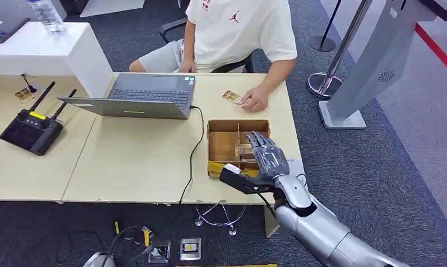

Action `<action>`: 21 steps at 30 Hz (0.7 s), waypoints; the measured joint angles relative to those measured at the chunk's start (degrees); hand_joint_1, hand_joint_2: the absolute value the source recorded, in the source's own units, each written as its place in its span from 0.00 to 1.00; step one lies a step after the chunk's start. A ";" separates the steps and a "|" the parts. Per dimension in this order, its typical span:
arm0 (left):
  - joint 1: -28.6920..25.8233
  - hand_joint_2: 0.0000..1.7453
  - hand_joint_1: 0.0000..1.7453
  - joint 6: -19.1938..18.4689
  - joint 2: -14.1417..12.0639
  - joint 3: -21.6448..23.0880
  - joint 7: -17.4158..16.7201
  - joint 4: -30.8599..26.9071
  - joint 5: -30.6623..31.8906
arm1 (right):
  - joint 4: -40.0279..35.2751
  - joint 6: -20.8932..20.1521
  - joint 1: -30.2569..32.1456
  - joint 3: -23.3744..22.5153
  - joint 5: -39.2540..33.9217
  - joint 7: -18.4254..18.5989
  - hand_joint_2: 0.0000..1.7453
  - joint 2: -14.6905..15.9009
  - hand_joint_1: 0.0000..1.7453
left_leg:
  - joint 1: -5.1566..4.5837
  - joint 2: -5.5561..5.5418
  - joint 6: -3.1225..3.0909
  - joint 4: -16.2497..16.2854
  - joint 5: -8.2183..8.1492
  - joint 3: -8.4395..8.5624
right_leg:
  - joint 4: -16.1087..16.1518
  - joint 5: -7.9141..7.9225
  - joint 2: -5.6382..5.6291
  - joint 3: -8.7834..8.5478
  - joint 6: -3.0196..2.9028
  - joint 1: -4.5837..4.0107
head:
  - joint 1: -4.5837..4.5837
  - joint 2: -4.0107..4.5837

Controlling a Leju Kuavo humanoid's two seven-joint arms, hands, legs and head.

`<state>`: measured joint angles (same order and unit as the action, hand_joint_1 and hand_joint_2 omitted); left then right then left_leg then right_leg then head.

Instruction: Pass the card to the sensor for recognition and then transmit it.

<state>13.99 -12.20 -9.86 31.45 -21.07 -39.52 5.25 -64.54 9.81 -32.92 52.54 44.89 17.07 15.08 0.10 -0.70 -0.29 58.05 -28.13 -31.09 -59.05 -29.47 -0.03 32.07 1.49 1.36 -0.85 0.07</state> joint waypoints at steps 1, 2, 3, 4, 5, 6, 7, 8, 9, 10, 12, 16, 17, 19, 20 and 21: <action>-0.09 0.00 0.00 0.00 -0.17 -0.26 -0.02 0.00 -0.09 | 0.00 0.26 0.16 -0.11 0.02 0.37 1.00 0.43 0.00 | 0.00 0.00 0.00 0.00 0.00 0.00 | 0.00 0.00 0.00 0.00 0.00 0.00 | -0.02 0.00; -0.23 0.00 0.00 0.00 -0.35 -0.44 -0.02 0.00 -0.22 | 0.00 0.41 0.38 -0.28 0.15 0.37 1.00 0.76 0.00 | 0.00 0.00 0.00 0.00 0.00 0.00 | 0.00 0.00 -0.01 0.00 0.00 0.00 | 0.02 0.00; -0.34 0.00 0.00 0.00 -0.57 -0.63 -0.02 0.02 -0.28 | -0.02 0.59 0.59 -0.42 0.31 0.37 1.00 0.96 0.00 | 0.00 0.00 0.00 0.00 0.00 0.00 | 0.00 0.00 -0.01 0.01 0.00 0.00 | 0.00 0.00; -0.45 0.00 0.00 0.00 -0.72 -0.96 -0.02 0.09 -0.33 | -0.02 0.72 0.80 -0.68 0.61 0.37 1.00 1.27 0.00 | 0.00 0.00 0.00 0.00 0.00 -0.01 | 0.00 0.00 0.00 0.01 0.00 0.00 | 0.02 0.00; -0.54 0.00 0.00 0.00 -0.83 -1.35 -0.02 0.15 -0.33 | -0.02 0.81 0.96 -1.13 0.79 0.37 1.00 1.57 0.00 | 0.00 0.00 0.00 0.00 0.00 -0.02 | 0.00 0.00 0.00 0.01 0.00 0.00 | -0.02 0.00; -0.61 0.00 0.00 0.00 -0.92 -1.55 -0.02 0.17 -0.33 | -0.02 0.87 0.99 -1.42 0.92 0.37 1.00 1.73 0.00 | 0.00 0.00 0.00 0.00 0.00 -0.01 | 0.00 0.00 -0.01 0.02 0.00 0.00 | 0.00 0.00; -0.64 0.00 0.00 0.00 -0.98 -1.73 -0.02 0.20 -0.33 | -0.02 0.96 0.99 -1.64 0.96 0.37 1.00 1.79 0.00 | 0.00 0.01 0.00 0.00 0.00 -0.01 | 0.00 0.00 -0.04 0.02 0.00 0.00 | 0.02 0.00; -0.64 0.00 0.00 0.00 -0.98 -1.88 -0.02 0.24 -0.33 | -0.02 1.07 0.99 -1.81 1.01 0.44 1.00 1.97 0.00 | 0.00 0.01 0.00 0.00 0.00 -0.01 | 0.00 0.00 -0.04 0.02 0.00 0.00 | 0.00 0.00; -0.64 0.00 0.00 0.00 -0.96 -1.94 -0.02 0.26 -0.33 | -0.02 1.14 0.99 -1.88 1.03 0.46 1.00 2.05 0.00 | 0.00 0.01 0.00 0.00 0.00 -0.01 | 0.00 0.00 -0.04 0.02 0.00 0.00 | 0.02 0.00; -0.70 0.00 0.00 0.00 -0.92 -2.24 -0.02 0.33 -0.33 | -0.02 1.16 1.01 -1.97 1.05 0.52 1.00 2.12 0.00 | 0.00 0.01 0.00 0.00 0.00 -0.01 | 0.00 0.00 -0.03 0.02 0.00 0.00 | 0.00 0.00; -0.75 0.00 0.00 0.00 -0.92 -2.58 -0.02 0.44 -0.31 | -0.04 1.20 1.09 -2.51 1.18 0.89 1.00 2.23 0.00 | 0.00 0.01 0.00 0.00 0.00 -0.01 | 0.01 0.00 -0.03 0.02 0.00 0.00 | 0.02 0.00; -0.79 0.00 0.00 0.00 -0.79 -2.88 -0.02 0.70 -0.20 | -0.04 1.24 1.19 -3.08 1.64 1.24 1.00 2.58 0.00 | 0.00 0.01 0.00 0.00 0.00 -0.01 | 0.01 0.01 -0.03 0.02 0.01 0.00 | 0.00 0.00; -0.83 0.00 0.00 0.00 -0.72 -2.95 -0.02 0.72 -0.02 | -0.04 1.31 1.26 -3.39 1.73 1.40 1.00 2.62 0.00 | 0.00 0.01 0.00 0.00 0.00 -0.01 | 0.01 0.01 -0.03 0.02 0.01 0.00 | 0.00 0.00; -0.87 0.00 0.00 0.00 -0.65 -3.12 -0.02 0.76 0.20 | -0.11 1.46 1.39 -3.84 1.84 1.48 1.00 2.86 0.00 | 0.00 0.01 0.00 0.00 0.00 -0.01 | 0.01 0.01 -0.04 0.02 0.01 0.00 | 0.00 0.00; -0.88 0.00 0.00 0.00 -0.61 -3.12 -0.02 0.76 0.26 | -0.11 1.51 1.51 -4.00 1.88 1.48 1.00 2.93 0.00 | 0.00 0.01 0.00 0.00 0.00 -0.01 | 0.01 0.01 -0.03 0.02 0.01 0.00 | -0.02 0.00; -0.89 0.00 0.00 0.00 -0.59 -3.12 -0.02 0.76 0.35 | -0.11 1.64 1.57 -4.26 1.90 1.55 1.00 3.04 0.00 | 0.00 0.01 0.00 0.00 0.00 -0.01 | 0.01 0.01 -0.03 0.02 0.01 0.00 | 0.02 0.00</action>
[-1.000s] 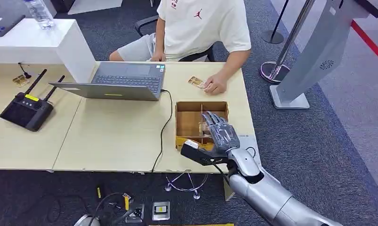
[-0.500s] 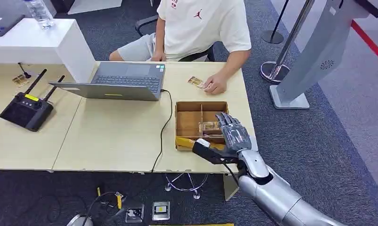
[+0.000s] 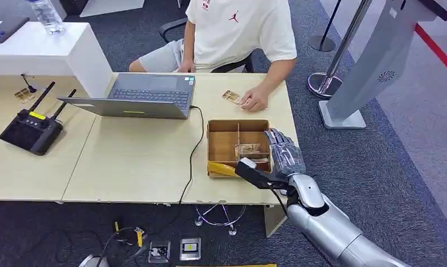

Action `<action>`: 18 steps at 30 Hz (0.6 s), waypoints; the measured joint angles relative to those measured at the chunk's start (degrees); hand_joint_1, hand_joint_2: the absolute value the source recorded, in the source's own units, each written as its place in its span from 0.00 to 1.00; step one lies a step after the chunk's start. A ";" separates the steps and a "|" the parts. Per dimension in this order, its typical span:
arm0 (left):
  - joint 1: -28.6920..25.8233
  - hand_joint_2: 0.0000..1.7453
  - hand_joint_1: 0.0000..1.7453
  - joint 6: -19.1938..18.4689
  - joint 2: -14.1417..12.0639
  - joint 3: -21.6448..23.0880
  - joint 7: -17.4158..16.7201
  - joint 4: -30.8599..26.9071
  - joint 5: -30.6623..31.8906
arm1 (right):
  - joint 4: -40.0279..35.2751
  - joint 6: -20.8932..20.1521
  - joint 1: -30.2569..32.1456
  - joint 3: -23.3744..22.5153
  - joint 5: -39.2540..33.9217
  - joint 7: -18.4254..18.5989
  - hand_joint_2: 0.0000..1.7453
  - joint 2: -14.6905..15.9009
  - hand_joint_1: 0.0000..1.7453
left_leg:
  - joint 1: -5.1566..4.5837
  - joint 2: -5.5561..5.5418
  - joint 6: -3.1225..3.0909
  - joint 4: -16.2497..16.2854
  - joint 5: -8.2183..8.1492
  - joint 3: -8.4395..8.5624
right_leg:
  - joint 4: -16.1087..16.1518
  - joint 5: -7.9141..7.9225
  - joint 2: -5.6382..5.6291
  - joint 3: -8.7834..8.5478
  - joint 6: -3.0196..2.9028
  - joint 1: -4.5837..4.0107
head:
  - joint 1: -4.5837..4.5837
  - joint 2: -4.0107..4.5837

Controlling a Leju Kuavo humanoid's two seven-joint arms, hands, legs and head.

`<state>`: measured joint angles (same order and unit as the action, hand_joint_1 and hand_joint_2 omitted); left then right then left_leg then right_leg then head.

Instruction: Pass the card to the sensor for recognition and then transmit it.

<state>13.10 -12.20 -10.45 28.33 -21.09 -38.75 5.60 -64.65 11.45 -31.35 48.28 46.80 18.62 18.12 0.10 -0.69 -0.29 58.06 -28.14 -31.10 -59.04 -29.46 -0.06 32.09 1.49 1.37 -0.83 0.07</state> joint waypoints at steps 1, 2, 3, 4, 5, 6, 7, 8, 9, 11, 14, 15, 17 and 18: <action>-0.03 0.00 0.00 0.00 0.06 0.00 0.00 0.00 0.02 | 0.00 0.11 0.07 -0.02 0.00 0.00 1.00 0.00 0.00 | 0.00 0.00 0.00 0.00 0.00 0.00 | 0.00 0.00 0.00 0.00 0.00 0.00 | -0.02 0.00; -0.06 0.00 0.00 0.00 0.09 0.00 0.00 0.00 0.09 | -0.02 0.28 0.22 -0.15 0.09 0.22 1.00 0.13 0.05 | 0.00 0.00 0.00 0.00 0.00 0.00 | 0.01 0.00 0.00 0.00 0.00 0.00 | -0.02 0.00; -0.11 0.00 0.00 0.00 0.17 0.00 0.00 -0.02 0.26 | -0.11 0.46 0.48 -0.50 0.20 0.63 1.00 0.33 0.93 | 0.00 0.00 0.00 0.00 0.00 0.00 | 0.01 0.00 0.00 0.00 0.00 0.00 | -0.02 0.00; -0.17 0.00 0.00 0.00 0.26 0.00 -0.02 -0.02 0.33 | -0.30 0.57 0.78 -0.94 0.30 0.76 1.00 0.44 1.00 | 0.00 0.00 0.00 0.00 0.00 0.00 | 0.01 0.00 0.00 0.00 0.00 0.00 | -0.02 0.00; -0.21 0.00 0.00 0.00 0.35 0.00 -0.07 -0.02 0.33 | -0.52 0.61 0.98 -1.33 0.39 0.79 1.00 0.57 1.00 | 0.00 0.00 0.00 0.00 0.00 0.00 | 0.00 0.00 0.01 0.00 0.00 0.00 | -0.02 0.00; -0.26 0.00 0.00 0.00 0.39 0.00 -0.11 -0.02 0.33 | -0.63 0.68 1.06 -1.62 0.59 0.85 1.00 0.72 1.00 | 0.00 0.00 0.00 0.00 0.00 0.00 | 0.01 0.00 0.01 0.00 0.00 0.00 | -0.02 0.00; -0.27 0.00 0.00 0.00 0.42 0.00 -0.13 -0.04 0.24 | -0.63 0.72 1.08 -1.79 0.81 0.87 1.00 0.92 1.00 | 0.00 0.00 0.00 0.00 0.00 0.00 | 0.01 0.00 0.00 0.00 0.00 0.00 | -0.02 0.00; -0.26 0.00 0.00 0.00 0.46 0.00 -0.13 -0.04 0.17 | -0.66 0.79 1.13 -1.94 0.94 0.98 1.00 1.07 1.00 | 0.00 0.00 0.00 0.00 0.00 0.01 | 0.01 0.00 -0.01 -0.01 0.00 0.00 | -0.02 0.00; -0.26 0.00 0.00 0.00 0.48 0.00 -0.13 -0.04 0.13 | -0.81 0.79 1.37 -2.36 1.05 1.14 1.00 1.29 1.00 | 0.00 0.00 0.00 0.00 0.00 0.01 | 0.01 0.00 0.00 -0.01 0.00 0.00 | 0.00 0.00; -0.28 0.00 0.00 0.00 0.52 0.02 -0.13 -0.04 0.00 | -1.27 0.79 1.65 -2.91 1.09 1.24 1.00 1.55 1.00 | 0.00 0.00 0.00 0.00 0.00 0.00 | 0.00 0.00 0.00 -0.01 0.00 0.00 | 0.00 0.00; -0.26 0.00 0.00 0.00 0.59 0.02 -0.13 -0.07 -0.04 | -1.51 0.79 1.70 -3.30 1.11 1.35 1.00 1.88 1.00 | 0.00 0.00 0.00 0.00 0.00 0.01 | 0.00 0.01 -0.01 -0.01 0.00 0.00 | -0.02 0.00; -0.26 0.00 0.00 0.00 0.59 0.02 -0.13 -0.09 -0.09 | -1.55 0.76 1.78 -3.39 1.11 1.38 1.00 1.95 1.00 | 0.00 0.00 0.00 0.00 0.00 0.02 | 0.00 0.01 0.00 -0.01 0.00 0.00 | -0.02 0.00; -0.26 0.00 0.00 0.00 0.59 0.04 -0.13 -0.13 -0.09 | -1.73 0.70 2.08 -3.78 1.18 1.40 1.00 2.05 1.00 | 0.00 0.00 0.00 0.00 0.00 0.01 | 0.00 0.01 0.01 -0.01 0.00 0.00 | -0.02 0.00; -0.25 0.00 0.00 0.00 0.59 0.07 -0.13 -0.13 -0.07 | -1.94 0.68 2.29 -4.06 1.20 1.46 1.00 2.05 1.00 | 0.00 0.00 0.00 0.00 0.00 0.01 | 0.00 0.01 0.01 -0.01 0.00 0.00 | 0.00 0.00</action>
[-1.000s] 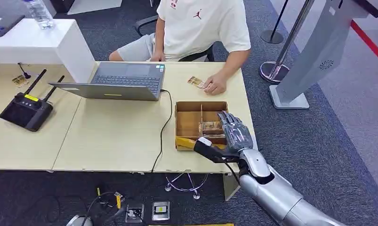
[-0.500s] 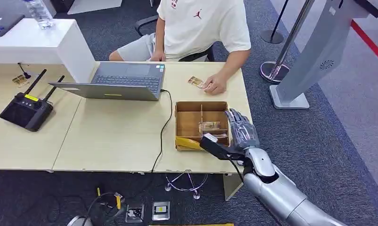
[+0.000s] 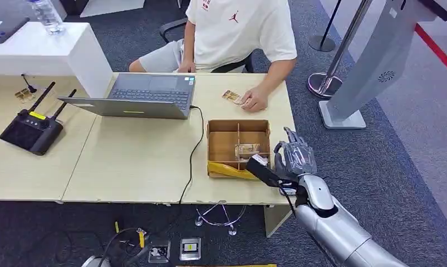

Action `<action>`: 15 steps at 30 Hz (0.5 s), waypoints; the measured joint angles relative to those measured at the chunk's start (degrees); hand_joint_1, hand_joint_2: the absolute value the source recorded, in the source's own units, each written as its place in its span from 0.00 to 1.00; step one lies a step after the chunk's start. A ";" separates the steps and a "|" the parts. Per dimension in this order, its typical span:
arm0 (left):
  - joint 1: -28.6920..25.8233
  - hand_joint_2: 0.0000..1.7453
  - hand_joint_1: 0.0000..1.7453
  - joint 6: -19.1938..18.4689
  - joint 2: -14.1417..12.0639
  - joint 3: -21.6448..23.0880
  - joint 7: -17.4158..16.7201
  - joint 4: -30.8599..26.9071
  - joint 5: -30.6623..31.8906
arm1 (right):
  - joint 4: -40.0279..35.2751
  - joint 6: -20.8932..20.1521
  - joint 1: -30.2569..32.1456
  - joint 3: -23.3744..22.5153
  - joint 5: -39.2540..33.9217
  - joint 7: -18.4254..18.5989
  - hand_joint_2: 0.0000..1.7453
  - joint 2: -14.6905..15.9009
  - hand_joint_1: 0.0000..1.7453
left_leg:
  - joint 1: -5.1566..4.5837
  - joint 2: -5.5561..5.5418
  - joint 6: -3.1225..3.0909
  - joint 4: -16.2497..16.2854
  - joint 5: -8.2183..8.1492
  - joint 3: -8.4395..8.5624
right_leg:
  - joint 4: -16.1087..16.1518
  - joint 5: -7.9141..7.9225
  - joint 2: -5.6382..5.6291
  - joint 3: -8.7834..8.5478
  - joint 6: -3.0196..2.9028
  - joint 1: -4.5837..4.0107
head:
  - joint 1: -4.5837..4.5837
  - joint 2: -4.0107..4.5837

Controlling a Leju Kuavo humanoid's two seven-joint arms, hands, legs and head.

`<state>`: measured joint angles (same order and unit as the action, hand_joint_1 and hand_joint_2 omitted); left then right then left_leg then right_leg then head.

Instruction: Pass the card to the sensor for recognition and then transmit it.

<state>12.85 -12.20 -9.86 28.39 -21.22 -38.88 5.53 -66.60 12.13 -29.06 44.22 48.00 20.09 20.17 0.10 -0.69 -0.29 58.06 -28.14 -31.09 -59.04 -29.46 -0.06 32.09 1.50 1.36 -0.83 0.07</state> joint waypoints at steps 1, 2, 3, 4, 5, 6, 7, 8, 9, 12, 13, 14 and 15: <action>0.01 0.00 0.00 0.00 0.00 0.00 0.00 0.00 0.07 | -0.13 -0.04 0.09 -0.13 0.00 0.11 1.00 0.02 1.00 | 0.00 0.00 0.00 0.00 0.00 0.00 | 0.00 0.00 -0.01 0.00 0.00 0.00 | 0.00 0.00; 0.04 0.00 0.00 0.00 0.00 0.02 -0.04 0.00 0.09 | -0.13 -0.07 0.13 -0.13 0.02 0.17 1.00 0.11 1.00 | 0.00 0.00 0.00 0.00 0.00 0.00 | 0.00 0.00 -0.02 0.00 0.00 0.00 | -0.02 0.00; 0.13 0.00 0.00 0.00 0.00 0.07 -0.09 0.00 0.13 | -0.18 -0.09 0.24 -0.13 0.07 0.22 1.00 0.15 0.97 | 0.00 0.00 0.00 0.00 0.00 0.00 | 0.00 0.00 -0.01 0.00 0.00 0.00 | -0.02 0.00; 0.18 0.00 0.00 0.00 0.00 0.09 -0.11 0.00 0.26 | -0.31 -0.11 0.39 -0.22 0.09 0.22 1.00 0.24 0.90 | 0.00 0.00 0.00 0.00 0.00 0.00 | 0.00 0.00 -0.01 0.00 0.00 0.00 | -0.02 0.00; 0.22 0.00 0.00 0.00 -0.07 0.09 -0.18 0.00 0.39 | -0.57 -0.13 0.52 -0.24 0.18 0.22 1.00 0.28 0.90 | 0.00 0.00 0.00 0.00 0.00 0.00 | 0.00 0.00 -0.01 0.00 0.00 0.00 | -0.02 0.00; 0.26 0.00 0.00 0.00 -0.20 0.09 -0.24 0.00 0.44 | -0.61 -0.13 0.57 -0.24 0.26 0.22 1.00 0.28 0.90 | 0.00 0.00 0.00 0.00 0.00 0.00 | 0.00 0.00 -0.02 0.00 0.00 0.00 | -0.02 0.00; 0.33 0.00 0.00 0.00 -0.28 0.09 -0.28 0.00 0.44 | -0.61 -0.13 0.63 -0.24 0.35 0.22 1.00 0.28 0.90 | 0.00 0.01 0.00 0.00 0.00 0.00 | 0.00 0.00 -0.02 0.00 0.00 0.00 | -0.02 0.00; 0.41 0.00 0.00 0.00 -0.33 0.09 -0.31 0.00 0.44 | -0.61 -0.15 0.70 -0.24 0.46 0.22 1.00 0.31 0.90 | 0.00 0.00 0.00 0.00 0.00 0.00 | 0.00 0.00 -0.01 0.00 0.00 0.00 | 0.00 0.00; 0.48 0.00 0.00 0.00 -0.41 0.09 -0.33 0.00 0.44 | -0.63 -0.17 0.75 -0.24 0.55 0.17 1.00 0.31 0.35 | 0.00 0.00 0.00 0.00 0.00 0.00 | 0.00 0.00 0.00 0.00 0.00 0.00 | -0.02 0.00; 0.53 0.00 0.00 0.00 -0.61 0.09 -0.33 0.00 0.46 | -0.85 -0.22 0.79 -0.24 0.81 -0.11 1.00 0.28 0.00 | 0.00 0.00 0.00 0.00 0.00 0.00 | 0.00 0.00 -0.01 0.00 0.00 0.00 | 0.00 0.00; 0.54 0.00 0.00 0.00 -0.63 0.09 -0.33 0.00 0.48 | -0.92 -0.24 0.81 -0.24 0.85 -0.24 1.00 0.28 0.00 | 0.00 0.00 0.00 0.00 0.00 0.00 | 0.00 0.00 -0.01 0.00 0.00 0.00 | -0.02 0.00; 0.54 0.00 0.00 0.00 -0.61 0.11 -0.33 0.00 0.50 | -0.90 -0.24 0.81 -0.24 0.85 -0.35 1.00 0.28 0.00 | 0.00 0.00 0.00 0.00 0.00 0.00 | 0.00 0.00 -0.01 0.00 0.00 0.00 | 0.00 0.00; 0.54 0.00 0.00 0.00 -0.61 0.13 -0.33 0.00 0.59 | -0.92 -0.24 0.81 -0.24 0.83 -0.82 1.00 0.26 0.00 | 0.00 0.00 0.00 0.00 0.00 0.00 | 0.00 0.00 -0.01 0.00 0.00 0.00 | -0.02 0.00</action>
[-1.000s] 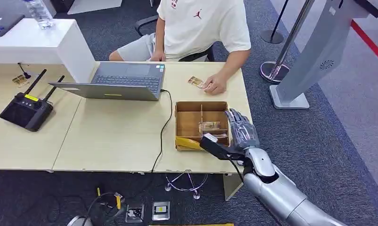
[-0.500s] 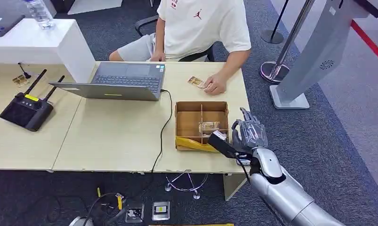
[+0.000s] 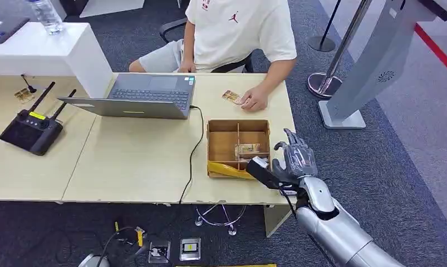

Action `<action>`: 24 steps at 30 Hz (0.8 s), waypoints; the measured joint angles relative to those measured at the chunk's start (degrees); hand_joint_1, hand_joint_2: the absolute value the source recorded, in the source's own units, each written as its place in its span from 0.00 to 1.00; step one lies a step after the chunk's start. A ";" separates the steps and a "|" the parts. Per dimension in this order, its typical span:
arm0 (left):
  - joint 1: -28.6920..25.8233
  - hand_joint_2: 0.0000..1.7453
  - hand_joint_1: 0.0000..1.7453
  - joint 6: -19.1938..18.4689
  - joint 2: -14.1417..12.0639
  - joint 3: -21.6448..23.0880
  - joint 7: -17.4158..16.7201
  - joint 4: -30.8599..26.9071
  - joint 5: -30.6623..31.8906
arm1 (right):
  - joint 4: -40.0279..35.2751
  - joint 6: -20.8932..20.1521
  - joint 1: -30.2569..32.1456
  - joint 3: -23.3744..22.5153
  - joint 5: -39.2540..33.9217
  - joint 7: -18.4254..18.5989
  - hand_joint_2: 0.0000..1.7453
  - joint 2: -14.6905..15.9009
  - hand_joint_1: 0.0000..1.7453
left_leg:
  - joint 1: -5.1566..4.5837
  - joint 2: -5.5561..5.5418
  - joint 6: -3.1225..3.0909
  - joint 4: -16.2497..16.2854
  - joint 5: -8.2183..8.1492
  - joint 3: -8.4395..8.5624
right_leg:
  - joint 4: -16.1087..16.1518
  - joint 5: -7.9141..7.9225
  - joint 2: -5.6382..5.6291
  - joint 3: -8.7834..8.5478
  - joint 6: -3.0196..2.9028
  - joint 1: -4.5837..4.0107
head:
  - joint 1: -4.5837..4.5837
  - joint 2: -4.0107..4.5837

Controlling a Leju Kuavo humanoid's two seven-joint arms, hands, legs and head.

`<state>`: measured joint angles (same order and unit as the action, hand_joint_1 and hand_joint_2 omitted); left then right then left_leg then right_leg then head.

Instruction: Pass the card to the sensor for recognition and then transmit it.

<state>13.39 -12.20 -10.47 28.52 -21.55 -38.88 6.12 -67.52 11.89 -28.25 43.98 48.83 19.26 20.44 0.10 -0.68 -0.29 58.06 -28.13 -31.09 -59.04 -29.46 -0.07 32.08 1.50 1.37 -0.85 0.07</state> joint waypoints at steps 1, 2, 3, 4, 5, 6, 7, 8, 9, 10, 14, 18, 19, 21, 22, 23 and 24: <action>0.00 0.00 0.00 0.00 0.02 0.04 0.00 0.00 0.04 | 0.00 -0.02 0.00 0.00 -0.02 -0.25 1.00 -0.02 0.00 | 0.00 0.00 0.00 0.00 0.00 0.00 | 0.00 0.00 0.00 0.00 0.00 0.00 | 0.02 0.00; 0.00 0.00 0.00 0.00 0.09 0.04 0.00 0.00 0.11 | 0.02 -0.09 0.00 0.00 -0.11 -0.38 1.00 -0.02 0.00 | 0.00 0.00 0.00 0.00 0.00 0.00 | 0.00 0.00 0.00 0.00 0.00 0.00 | 0.00 0.00; 0.00 0.00 0.00 0.00 0.11 0.07 0.00 0.00 0.11 | 0.00 -0.22 0.00 0.00 -0.22 -0.58 1.00 -0.02 0.00 | 0.00 0.00 0.00 0.00 0.00 0.00 | 0.00 0.00 0.00 0.00 0.00 0.00 | 0.00 0.00; 0.00 0.00 0.00 0.00 0.13 0.07 0.00 0.00 0.15 | 0.00 -0.50 -0.01 0.00 -0.31 -0.88 1.00 -0.02 0.00 | 0.00 0.00 0.00 0.00 0.00 -0.01 | 0.00 0.00 0.00 0.00 0.00 0.00 | 0.00 0.00; 0.00 0.00 0.00 0.00 0.15 0.07 0.00 0.00 0.22 | 0.00 -0.76 -0.01 0.00 -0.37 -1.06 1.00 -0.04 0.00 | 0.00 0.00 0.00 0.00 0.00 -0.01 | 0.00 0.00 0.00 0.00 0.00 0.00 | 0.00 0.00; 0.00 0.00 0.00 0.00 0.20 0.09 0.00 0.00 0.28 | 0.00 -0.94 0.00 0.02 -0.42 -1.12 1.00 -0.07 0.00 | 0.00 0.00 0.00 0.00 0.00 -0.01 | 0.00 0.00 0.00 0.00 0.00 0.00 | 0.00 0.00; 0.00 0.00 0.00 0.00 0.24 0.09 0.00 0.00 0.31 | 0.00 -1.07 -0.01 0.02 -0.46 -1.17 1.00 -0.09 0.00 | 0.00 0.00 0.00 0.00 0.00 -0.01 | 0.00 0.00 0.00 0.00 0.00 0.00 | 0.00 0.00; 0.00 0.00 0.00 0.00 0.26 0.09 0.00 0.00 0.33 | 0.00 -1.13 -0.01 0.04 -0.53 -1.17 1.00 -0.11 0.00 | 0.00 0.00 0.00 0.00 0.00 -0.01 | 0.00 0.00 0.00 0.00 0.00 0.00 | 0.00 0.00; 0.00 0.00 0.00 0.00 0.30 0.09 0.00 0.00 0.33 | 0.02 -1.16 -0.01 0.04 -0.55 -1.17 1.00 -0.11 0.00 | 0.00 0.00 0.00 0.00 0.00 -0.01 | 0.00 0.00 0.01 0.00 0.00 0.00 | 0.00 0.00; 0.00 0.00 0.00 0.00 0.35 0.09 0.00 0.00 0.46 | 0.00 -1.20 -0.01 0.04 -0.64 -1.17 1.00 -0.11 0.00 | 0.00 0.00 0.00 0.00 0.00 -0.01 | 0.00 0.00 0.01 0.00 0.00 0.00 | 0.02 0.00; -0.32 0.00 0.00 0.00 0.57 0.09 -0.28 -0.50 1.25 | 0.02 -1.29 -0.01 0.13 -1.03 -1.47 1.00 -0.17 0.00 | 0.00 0.00 0.00 0.00 0.00 -0.01 | 0.00 0.00 0.00 -0.01 0.00 0.00 | 0.02 0.00; -0.75 0.00 0.00 0.00 0.81 0.22 -1.22 -1.86 1.75 | 0.02 -1.75 -0.08 0.26 -1.03 -2.48 1.00 -0.74 0.00 | 0.00 -0.01 0.00 0.00 0.00 -0.03 | 0.00 0.00 0.02 -0.01 0.00 0.00 | 0.00 0.00; -0.74 0.00 0.00 0.00 0.85 0.26 -1.33 -2.03 1.79 | 0.02 -1.90 -0.11 0.33 -1.03 -2.59 1.00 -1.12 0.00 | 0.00 -0.01 0.00 0.00 0.00 -0.03 | 0.00 0.00 0.02 -0.01 0.00 0.00 | 0.00 0.00; -0.74 0.00 0.00 0.00 0.92 0.31 -1.33 -2.30 1.79 | 0.04 -1.92 -0.27 0.52 -1.03 -3.02 1.00 -1.53 0.00 | 0.00 -0.01 0.00 0.00 0.00 -0.03 | -0.01 0.00 0.02 0.00 0.00 0.00 | 0.02 0.00; -0.74 0.00 0.00 0.00 0.96 0.31 -1.33 -2.40 1.73 | 0.07 -1.90 -0.42 0.65 -1.01 -3.05 1.00 -1.70 0.00 | 0.00 -0.01 0.00 0.00 0.00 -0.03 | -0.01 0.00 0.02 0.00 0.00 0.00 | 0.00 0.00; -0.74 0.00 0.00 0.00 1.03 0.31 -1.33 -2.47 1.64 | 0.13 -1.90 -0.62 0.83 -1.01 -3.05 1.00 -1.86 0.00 | 0.00 -0.01 0.00 0.00 0.00 -0.03 | -0.01 0.00 0.02 -0.01 0.00 0.00 | 0.02 0.00; -0.73 0.00 0.00 0.00 1.07 0.31 -1.33 -2.47 1.59 | 0.22 -1.86 -0.79 1.03 -1.01 -3.02 1.00 -2.01 0.00 | 0.00 -0.01 0.00 0.00 0.00 -0.03 | -0.01 0.00 0.02 -0.01 0.00 0.00 | 0.00 0.00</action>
<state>12.66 -12.20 -9.40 28.83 -22.88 -41.35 7.72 -67.30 10.03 -29.04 45.00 47.82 16.24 18.43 0.10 -0.69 -0.29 58.05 -28.13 -31.12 -59.05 -29.46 -0.04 32.08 1.50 1.36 -0.85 0.07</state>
